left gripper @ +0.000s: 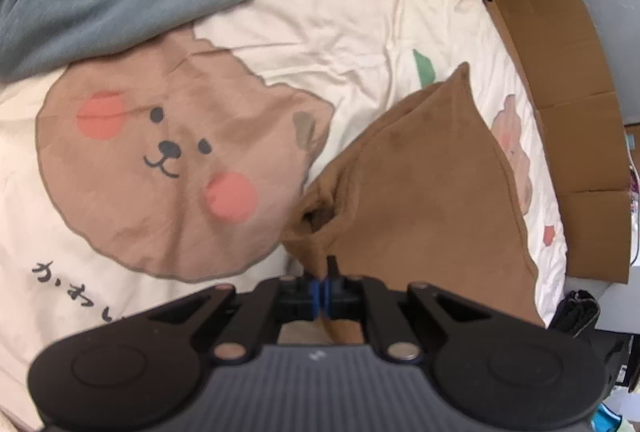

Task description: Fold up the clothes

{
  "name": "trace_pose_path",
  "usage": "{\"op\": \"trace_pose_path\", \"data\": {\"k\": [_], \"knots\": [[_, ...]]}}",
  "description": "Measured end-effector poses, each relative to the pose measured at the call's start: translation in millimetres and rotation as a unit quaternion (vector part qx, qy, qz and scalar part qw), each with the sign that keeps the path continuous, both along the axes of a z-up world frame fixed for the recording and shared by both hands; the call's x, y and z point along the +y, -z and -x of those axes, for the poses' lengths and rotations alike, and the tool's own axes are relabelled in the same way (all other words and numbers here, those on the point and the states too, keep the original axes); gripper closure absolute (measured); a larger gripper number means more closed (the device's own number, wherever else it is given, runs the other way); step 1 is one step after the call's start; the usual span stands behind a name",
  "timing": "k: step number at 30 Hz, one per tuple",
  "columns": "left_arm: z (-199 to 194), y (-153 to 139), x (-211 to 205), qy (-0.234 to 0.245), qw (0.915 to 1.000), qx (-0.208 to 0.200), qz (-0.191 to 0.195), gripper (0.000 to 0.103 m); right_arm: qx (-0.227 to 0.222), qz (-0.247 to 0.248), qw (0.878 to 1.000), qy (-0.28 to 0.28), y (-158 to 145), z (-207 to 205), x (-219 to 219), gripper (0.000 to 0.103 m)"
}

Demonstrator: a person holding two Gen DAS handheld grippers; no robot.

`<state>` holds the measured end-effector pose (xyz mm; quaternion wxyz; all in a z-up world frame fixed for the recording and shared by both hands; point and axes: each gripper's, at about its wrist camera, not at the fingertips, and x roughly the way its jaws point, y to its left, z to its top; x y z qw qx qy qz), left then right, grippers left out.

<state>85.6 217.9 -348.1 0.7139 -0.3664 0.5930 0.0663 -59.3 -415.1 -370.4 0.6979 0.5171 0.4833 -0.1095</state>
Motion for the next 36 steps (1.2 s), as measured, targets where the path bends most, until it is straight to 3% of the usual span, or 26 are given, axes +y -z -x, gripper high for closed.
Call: {"op": "trace_pose_path", "data": {"k": [7,24,27,31,36], "knots": [[-2,17,2,0.008,0.9998,0.016,-0.005,0.100,0.015,0.006,0.999,-0.032,12,-1,-2,0.102],[-3,42,1,0.001,0.9990,0.040,-0.021,0.099,0.044,0.004,0.998,-0.034,38,-1,2,0.101],[-1,45,5,-0.015,0.9985,0.051,-0.014,0.091,0.059,-0.019,0.998,-0.005,41,4,-2,0.095],[0,36,7,-0.006,0.9979,0.058,-0.029,0.080,0.074,-0.010,0.997,0.013,35,15,-11,0.076],[3,13,16,-0.006,0.9982,0.044,-0.040,0.080,0.069,0.003,0.997,0.044,17,32,-24,0.073]]}}
